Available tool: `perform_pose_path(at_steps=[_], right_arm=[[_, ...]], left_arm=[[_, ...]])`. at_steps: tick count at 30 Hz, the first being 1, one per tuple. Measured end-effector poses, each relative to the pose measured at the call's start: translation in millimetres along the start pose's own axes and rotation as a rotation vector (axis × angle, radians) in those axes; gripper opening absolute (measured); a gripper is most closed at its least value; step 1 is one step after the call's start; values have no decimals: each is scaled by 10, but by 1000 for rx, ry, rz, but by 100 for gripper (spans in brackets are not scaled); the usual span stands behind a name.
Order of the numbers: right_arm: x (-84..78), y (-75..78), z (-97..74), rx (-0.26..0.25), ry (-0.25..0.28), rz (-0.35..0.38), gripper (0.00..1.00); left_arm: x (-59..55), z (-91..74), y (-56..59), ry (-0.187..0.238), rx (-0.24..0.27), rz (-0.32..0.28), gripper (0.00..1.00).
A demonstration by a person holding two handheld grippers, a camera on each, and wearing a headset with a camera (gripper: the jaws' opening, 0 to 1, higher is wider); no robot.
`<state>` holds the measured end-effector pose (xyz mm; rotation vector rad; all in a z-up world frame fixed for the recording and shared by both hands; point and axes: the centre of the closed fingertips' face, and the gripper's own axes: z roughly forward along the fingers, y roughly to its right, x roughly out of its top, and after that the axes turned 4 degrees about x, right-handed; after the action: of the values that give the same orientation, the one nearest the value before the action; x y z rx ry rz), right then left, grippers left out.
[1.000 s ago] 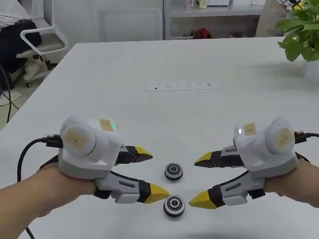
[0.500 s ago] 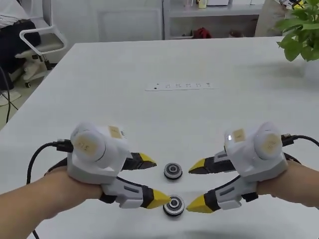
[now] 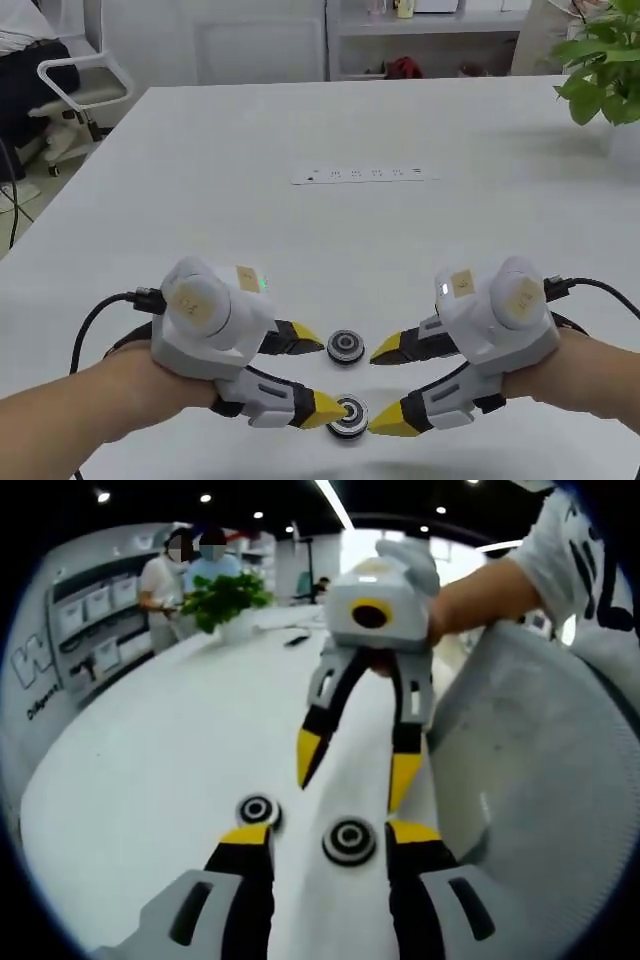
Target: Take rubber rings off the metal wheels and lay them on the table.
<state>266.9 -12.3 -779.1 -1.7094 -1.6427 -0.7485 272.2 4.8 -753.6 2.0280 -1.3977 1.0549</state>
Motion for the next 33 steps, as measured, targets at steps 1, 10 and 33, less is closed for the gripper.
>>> perform_pose_path(at_steps=[1, 10, 33], right_arm=[[4, -3, 6, 2, 2, 0, 41], [-37, -20, 39, 15, -12, 3, 36], [-102, -33, 78, 26, -13, 23, 34]], left_arm=[[-4, 10, 4, -2, -3, 0, 45], [-41, 92, 46, -18, -21, 14, 41], [-175, 281, 158, -44, -54, 12, 18]])
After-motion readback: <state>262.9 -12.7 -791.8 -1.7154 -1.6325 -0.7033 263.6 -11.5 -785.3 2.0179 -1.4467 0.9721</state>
